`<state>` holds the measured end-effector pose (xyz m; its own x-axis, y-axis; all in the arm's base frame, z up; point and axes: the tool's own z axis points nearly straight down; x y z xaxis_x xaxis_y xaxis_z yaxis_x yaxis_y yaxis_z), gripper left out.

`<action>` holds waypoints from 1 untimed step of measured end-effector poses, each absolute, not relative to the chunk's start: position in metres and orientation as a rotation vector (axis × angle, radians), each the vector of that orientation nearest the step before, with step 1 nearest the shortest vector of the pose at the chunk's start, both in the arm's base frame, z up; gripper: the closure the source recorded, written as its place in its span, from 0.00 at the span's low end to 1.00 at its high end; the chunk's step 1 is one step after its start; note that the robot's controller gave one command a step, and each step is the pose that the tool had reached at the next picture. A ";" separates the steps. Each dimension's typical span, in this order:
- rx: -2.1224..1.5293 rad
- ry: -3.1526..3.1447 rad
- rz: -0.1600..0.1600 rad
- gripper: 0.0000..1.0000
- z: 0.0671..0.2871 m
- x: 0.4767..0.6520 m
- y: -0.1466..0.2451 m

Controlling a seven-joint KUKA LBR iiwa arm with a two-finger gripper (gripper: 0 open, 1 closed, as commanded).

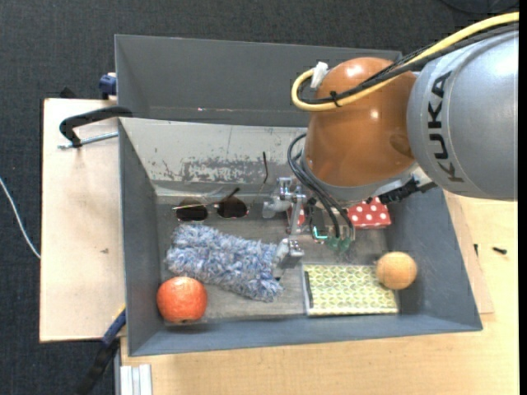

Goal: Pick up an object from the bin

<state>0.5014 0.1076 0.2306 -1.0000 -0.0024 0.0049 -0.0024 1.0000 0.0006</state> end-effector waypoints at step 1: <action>0.000 -3.144 -0.003 0.00 0.234 0.503 0.107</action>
Offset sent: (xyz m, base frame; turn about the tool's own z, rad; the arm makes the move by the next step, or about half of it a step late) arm 0.0313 0.0480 -0.1355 -0.0217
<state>0.5029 0.1070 0.2340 -1.0000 -0.0003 -0.0023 -0.0003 1.0000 0.0016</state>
